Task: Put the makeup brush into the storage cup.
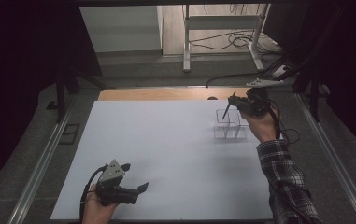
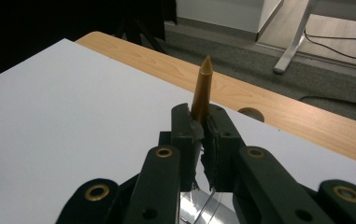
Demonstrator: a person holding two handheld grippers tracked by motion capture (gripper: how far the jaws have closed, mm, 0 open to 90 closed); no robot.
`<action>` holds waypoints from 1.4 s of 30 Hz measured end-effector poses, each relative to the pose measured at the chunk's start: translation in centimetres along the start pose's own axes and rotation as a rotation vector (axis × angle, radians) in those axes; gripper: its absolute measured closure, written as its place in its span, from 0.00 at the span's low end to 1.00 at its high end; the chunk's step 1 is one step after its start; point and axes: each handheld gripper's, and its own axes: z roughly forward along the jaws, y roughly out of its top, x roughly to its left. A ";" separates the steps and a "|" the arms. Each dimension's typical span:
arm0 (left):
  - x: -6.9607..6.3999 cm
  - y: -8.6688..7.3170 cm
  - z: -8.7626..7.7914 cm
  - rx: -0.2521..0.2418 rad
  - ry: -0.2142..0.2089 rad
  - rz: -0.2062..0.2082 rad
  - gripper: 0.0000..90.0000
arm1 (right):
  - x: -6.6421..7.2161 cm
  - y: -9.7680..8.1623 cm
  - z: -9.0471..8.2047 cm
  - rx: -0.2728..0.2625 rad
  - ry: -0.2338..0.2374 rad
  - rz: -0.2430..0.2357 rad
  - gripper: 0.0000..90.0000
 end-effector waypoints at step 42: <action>0.0 0.0 0.0 0.000 -0.001 0.001 0.07 | 0.5 -3.4 3.3 0.041 -0.012 -0.015 0.92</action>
